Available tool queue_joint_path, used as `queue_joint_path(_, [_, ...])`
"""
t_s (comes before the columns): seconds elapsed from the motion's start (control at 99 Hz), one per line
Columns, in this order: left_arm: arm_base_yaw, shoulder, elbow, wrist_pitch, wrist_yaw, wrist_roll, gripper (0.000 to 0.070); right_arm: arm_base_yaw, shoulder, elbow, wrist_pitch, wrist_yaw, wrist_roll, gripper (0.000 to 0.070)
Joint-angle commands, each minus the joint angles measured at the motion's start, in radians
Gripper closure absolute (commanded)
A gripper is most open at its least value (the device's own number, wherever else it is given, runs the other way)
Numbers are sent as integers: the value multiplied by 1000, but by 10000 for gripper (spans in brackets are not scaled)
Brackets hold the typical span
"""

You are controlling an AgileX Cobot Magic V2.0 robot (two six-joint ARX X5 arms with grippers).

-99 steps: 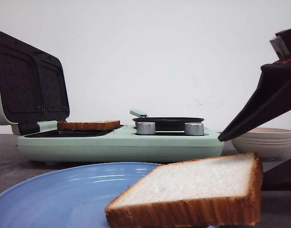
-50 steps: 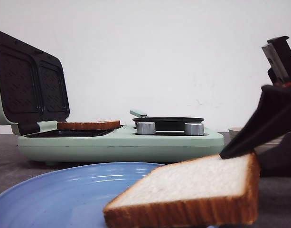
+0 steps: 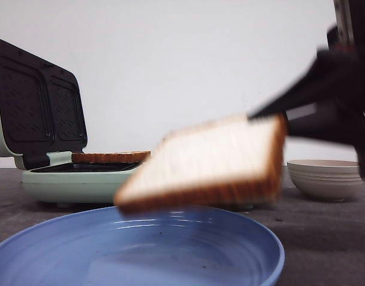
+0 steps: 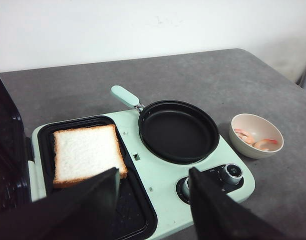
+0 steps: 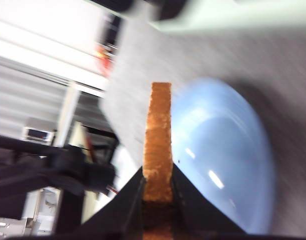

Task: Make breakfast with bread and shrimp
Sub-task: 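Grasp the second bread slice on the plate with the right gripper and lift, then carry the bread slice over the sandwich press with the right gripper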

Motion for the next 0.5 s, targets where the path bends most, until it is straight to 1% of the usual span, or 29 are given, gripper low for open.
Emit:
queue_joint_path(0.0, [-4, 5, 10, 13, 0, -2, 468, 5, -12, 48, 23, -12, 11, 693])
queue_joint_path(0.151, [-4, 5, 10, 16, 0, -3, 468, 5, -30, 164, -1, -31, -38, 693])
queue_joint_path(0.232, [-4, 3, 10, 24, 0, -3, 468, 5, -29, 246, -72, -26, -111, 694])
queue_joint_path(0.283, [-4, -1, 10, 34, 0, -3, 468, 5, -29, 305, -146, -16, -186, 694])
queue_joint_path(0.333, [-4, -8, 11, 46, 0, -4, 468, 8, -28, 369, -246, 16, -278, 694])
queue_joint_path(0.434, [-4, -29, 11, 73, 0, -4, 469, 29, -27, 501, -476, 145, -502, 694])
queue_joint_path(0.495, [-4, -40, 11, 89, -2, -4, 468, 46, -15, 574, -581, 230, -628, 694])
